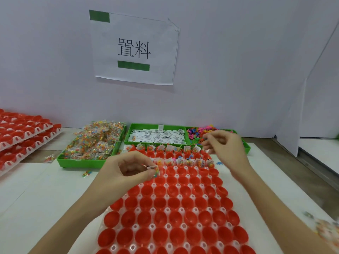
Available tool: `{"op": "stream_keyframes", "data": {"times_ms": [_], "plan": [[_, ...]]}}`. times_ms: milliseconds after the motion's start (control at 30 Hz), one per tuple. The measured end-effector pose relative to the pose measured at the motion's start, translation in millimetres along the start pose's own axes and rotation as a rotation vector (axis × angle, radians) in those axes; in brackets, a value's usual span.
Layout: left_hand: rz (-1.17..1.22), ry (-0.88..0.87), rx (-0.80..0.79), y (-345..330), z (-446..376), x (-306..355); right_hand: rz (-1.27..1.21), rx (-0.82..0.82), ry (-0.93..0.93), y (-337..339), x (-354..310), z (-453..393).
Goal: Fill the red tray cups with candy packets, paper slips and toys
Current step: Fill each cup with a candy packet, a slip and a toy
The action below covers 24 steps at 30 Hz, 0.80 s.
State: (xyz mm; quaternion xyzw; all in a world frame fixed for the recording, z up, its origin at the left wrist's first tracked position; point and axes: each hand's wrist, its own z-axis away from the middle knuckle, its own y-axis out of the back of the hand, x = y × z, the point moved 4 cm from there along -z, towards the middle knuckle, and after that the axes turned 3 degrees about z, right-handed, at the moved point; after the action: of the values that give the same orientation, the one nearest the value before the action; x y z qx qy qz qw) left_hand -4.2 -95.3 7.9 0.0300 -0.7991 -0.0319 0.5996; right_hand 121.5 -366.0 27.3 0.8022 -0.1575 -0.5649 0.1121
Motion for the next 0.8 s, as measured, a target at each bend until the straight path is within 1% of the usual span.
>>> {"op": "stream_keyframes", "data": {"times_ms": [67,133,233,300,367,433,600,800], "plan": [[-0.001,-0.005,0.006,2.6,-0.7,0.3,0.132,0.054,-0.063,12.9,23.8,-34.4],[-0.018,-0.009,0.006,5.1,-1.1,0.5,0.275,0.055,-0.103,24.1,44.3,-63.8],[-0.030,-0.008,0.011,8.3,-1.8,0.2,0.559,-0.055,-0.068,26.4,59.3,-91.8],[-0.031,-0.003,0.013,8.7,-1.9,0.2,0.662,-0.162,-0.023,16.5,61.8,-102.4],[-0.033,0.001,0.011,8.7,-1.7,0.0,0.717,-0.222,0.007,2.2,61.3,-110.0],[-0.033,0.005,0.011,8.9,-1.3,0.0,0.752,-0.238,0.001,-11.5,61.1,-117.0],[-0.025,0.018,0.019,10.6,-1.6,-0.2,0.885,-0.212,-0.064,-31.1,68.0,-126.8],[-0.031,0.015,0.025,12.8,-1.9,1.1,0.919,-0.220,-0.125,-35.7,69.3,-133.2]]}}
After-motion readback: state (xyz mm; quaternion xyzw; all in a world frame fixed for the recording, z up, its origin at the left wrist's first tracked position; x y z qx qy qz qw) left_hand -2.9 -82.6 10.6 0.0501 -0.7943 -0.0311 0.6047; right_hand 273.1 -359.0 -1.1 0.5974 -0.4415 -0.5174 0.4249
